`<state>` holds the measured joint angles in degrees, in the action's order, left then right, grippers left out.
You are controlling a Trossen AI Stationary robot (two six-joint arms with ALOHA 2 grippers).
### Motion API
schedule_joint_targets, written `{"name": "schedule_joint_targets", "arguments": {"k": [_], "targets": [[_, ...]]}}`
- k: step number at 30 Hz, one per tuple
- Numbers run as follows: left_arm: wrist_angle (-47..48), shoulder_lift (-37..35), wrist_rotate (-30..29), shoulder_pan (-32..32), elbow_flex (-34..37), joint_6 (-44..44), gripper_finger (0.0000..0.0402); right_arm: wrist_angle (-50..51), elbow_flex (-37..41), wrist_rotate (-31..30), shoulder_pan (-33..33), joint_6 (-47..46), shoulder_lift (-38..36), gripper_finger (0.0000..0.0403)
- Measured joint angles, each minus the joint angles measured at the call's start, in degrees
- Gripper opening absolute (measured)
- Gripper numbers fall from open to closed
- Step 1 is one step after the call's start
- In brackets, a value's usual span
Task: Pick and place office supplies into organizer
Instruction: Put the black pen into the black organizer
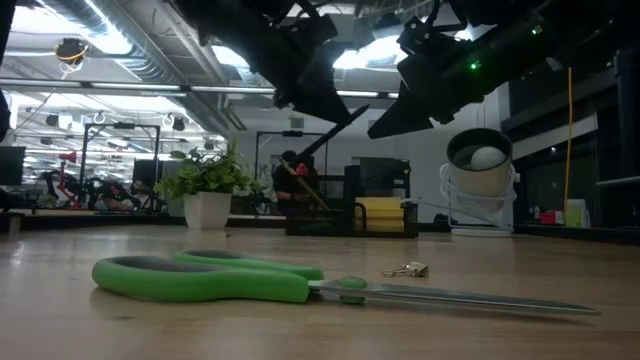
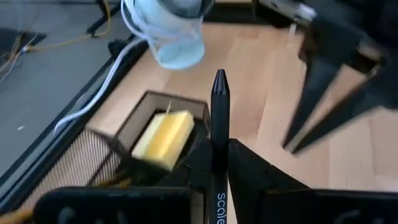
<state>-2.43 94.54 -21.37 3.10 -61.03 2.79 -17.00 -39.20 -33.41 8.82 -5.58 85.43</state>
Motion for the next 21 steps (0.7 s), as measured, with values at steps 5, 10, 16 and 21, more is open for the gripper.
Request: {"name": "schedule_joint_targets", "arguments": {"k": [5,10,16,21], "targets": [[-6.24,0.00,6.39,3.58,0.02,-3.89,0.0034,0.02,0.01,0.01,-0.01,0.07,0.00,0.0026],[-12.20,0.00,11.96,7.17,0.04,-7.02,0.0033,0.05,0.01,0.00,-0.01,0.28,0.00,0.0026],[-26.09,0.00,17.59,11.32,5.31,-6.78,0.0033,0.02,0.01,0.00,0.00,1.40,0.00,0.0026],[-33.53,0.02,20.42,14.85,9.57,-5.67,0.0034,-0.39,0.00,0.00,0.00,1.60,0.00,0.0026]]}}
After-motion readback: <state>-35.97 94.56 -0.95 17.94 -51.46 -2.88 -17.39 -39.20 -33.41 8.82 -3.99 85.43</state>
